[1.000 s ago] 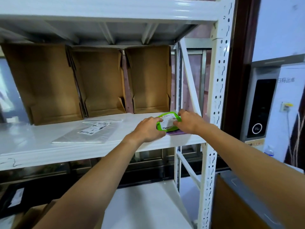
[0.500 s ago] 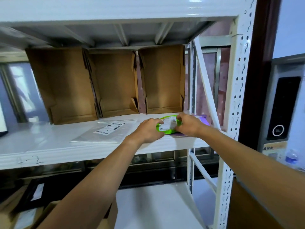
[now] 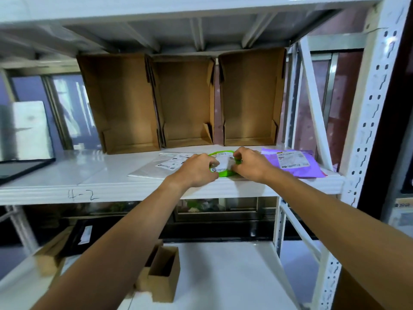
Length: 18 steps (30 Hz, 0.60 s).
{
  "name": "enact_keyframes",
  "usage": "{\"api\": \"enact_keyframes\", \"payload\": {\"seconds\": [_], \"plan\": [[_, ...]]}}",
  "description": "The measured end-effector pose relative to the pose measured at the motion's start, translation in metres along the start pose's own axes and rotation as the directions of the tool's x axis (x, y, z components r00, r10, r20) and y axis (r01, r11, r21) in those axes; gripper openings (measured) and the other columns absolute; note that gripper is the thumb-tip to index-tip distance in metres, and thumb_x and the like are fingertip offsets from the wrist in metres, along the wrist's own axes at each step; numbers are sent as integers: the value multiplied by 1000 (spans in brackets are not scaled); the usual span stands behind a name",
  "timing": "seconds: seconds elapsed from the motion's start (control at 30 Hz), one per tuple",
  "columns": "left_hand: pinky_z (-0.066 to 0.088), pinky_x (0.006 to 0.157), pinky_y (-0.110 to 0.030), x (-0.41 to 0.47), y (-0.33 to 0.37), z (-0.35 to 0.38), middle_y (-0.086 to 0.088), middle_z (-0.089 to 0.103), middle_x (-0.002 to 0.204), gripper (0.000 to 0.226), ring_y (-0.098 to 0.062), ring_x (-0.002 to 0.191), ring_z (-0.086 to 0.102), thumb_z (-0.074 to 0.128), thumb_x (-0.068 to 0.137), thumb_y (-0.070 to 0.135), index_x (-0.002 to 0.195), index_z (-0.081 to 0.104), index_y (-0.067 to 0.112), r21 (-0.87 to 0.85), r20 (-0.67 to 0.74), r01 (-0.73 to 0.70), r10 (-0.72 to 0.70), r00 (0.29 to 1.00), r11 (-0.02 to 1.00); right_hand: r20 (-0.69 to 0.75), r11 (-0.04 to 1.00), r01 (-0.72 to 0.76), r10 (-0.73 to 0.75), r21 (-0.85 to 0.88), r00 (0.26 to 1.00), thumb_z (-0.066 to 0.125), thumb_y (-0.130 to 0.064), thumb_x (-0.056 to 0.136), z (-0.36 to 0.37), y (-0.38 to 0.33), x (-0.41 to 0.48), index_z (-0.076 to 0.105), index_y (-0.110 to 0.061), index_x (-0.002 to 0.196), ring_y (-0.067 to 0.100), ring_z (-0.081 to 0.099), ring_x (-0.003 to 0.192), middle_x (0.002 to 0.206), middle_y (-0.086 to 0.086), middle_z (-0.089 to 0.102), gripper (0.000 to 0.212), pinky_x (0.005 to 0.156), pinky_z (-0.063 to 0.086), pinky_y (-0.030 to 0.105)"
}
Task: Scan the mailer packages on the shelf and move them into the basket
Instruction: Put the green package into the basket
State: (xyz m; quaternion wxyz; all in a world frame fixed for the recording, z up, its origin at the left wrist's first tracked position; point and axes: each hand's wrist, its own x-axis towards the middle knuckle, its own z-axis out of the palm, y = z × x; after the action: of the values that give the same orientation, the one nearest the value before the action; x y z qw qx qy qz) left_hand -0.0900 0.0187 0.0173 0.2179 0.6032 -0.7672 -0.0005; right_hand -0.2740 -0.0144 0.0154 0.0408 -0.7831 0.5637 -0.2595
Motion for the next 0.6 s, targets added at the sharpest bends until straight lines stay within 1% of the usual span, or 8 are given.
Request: {"api": "enact_keyframes", "payload": {"seconds": [0.1, 0.17, 0.23, 0.27, 0.33, 0.43, 0.5, 0.6], "plan": [[43, 102, -34, -5, -6, -7, 4, 69, 120, 54, -22, 122, 50, 66, 87, 30, 140, 56, 26, -17, -26, 36, -37, 999, 999, -89, 1000, 12, -10, 26, 996, 63, -33, 93, 4, -4, 2, 64, -17, 117, 26, 60, 111, 121, 8, 67, 29, 95, 50, 41], [46, 99, -35, -5, -7, -10, 9, 73, 106, 49, -22, 118, 52, 62, 87, 30, 136, 59, 28, -38, -61, 48, -50, 997, 998, -126, 1000, -17, 20, 25, 992, 62, -35, 94, 5, -5, 4, 68, -19, 110, 24, 61, 105, 113, 5, 69, 24, 89, 52, 39], [48, 95, -36, -2, -6, -10, 10, 73, 102, 39, -21, 114, 56, 61, 88, 31, 127, 65, 28, -48, -123, 41, -46, 991, 998, -167, 999, -45, 45, 2, 985, 62, -39, 94, 6, -6, 7, 68, -21, 106, 24, 60, 104, 113, 4, 68, 22, 86, 51, 38], [48, 95, -36, 0, -5, -8, 7, 71, 107, 35, -21, 114, 56, 61, 90, 31, 125, 66, 26, -35, -160, 35, -40, 986, 999, -192, 999, -49, 49, 6, 980, 62, -40, 94, 8, -6, 8, 68, -22, 106, 25, 59, 107, 117, 4, 65, 23, 87, 51, 38], [44, 99, -37, 7, -1, -3, 1, 65, 125, 34, -23, 121, 52, 57, 95, 29, 127, 65, 22, -8, -213, 30, -31, 976, 1000, -216, 999, -17, 27, 46, 976, 60, -36, 95, 11, -7, 12, 65, -20, 112, 26, 56, 114, 125, 4, 59, 24, 92, 48, 38], [37, 108, -36, 15, 5, 9, -6, 53, 145, 43, -25, 134, 45, 51, 98, 21, 140, 56, 14, -50, -187, 34, -43, 981, 998, -178, 992, 96, -81, 77, 981, 53, -27, 98, 14, -13, 15, 57, -20, 127, 23, 53, 122, 135, 2, 52, 31, 101, 45, 38], [35, 111, -36, 21, 11, 15, -7, 50, 149, 47, -27, 137, 43, 49, 98, 16, 145, 50, 13, -138, -163, 81, -103, 981, 987, -132, 988, 139, -128, 73, 983, 47, -24, 101, 14, -18, 17, 51, -20, 138, 24, 50, 129, 144, 3, 48, 38, 107, 41, 39], [37, 112, -39, 29, 16, 20, -6, 52, 148, 49, -30, 137, 44, 48, 97, 15, 146, 49, 17, -327, -151, 164, -222, 963, 931, -4, 989, 136, -136, 54, 991, 32, -26, 107, 14, -25, 22, 35, -17, 153, 27, 37, 142, 158, 6, 35, 46, 114, 30, 38]]}}
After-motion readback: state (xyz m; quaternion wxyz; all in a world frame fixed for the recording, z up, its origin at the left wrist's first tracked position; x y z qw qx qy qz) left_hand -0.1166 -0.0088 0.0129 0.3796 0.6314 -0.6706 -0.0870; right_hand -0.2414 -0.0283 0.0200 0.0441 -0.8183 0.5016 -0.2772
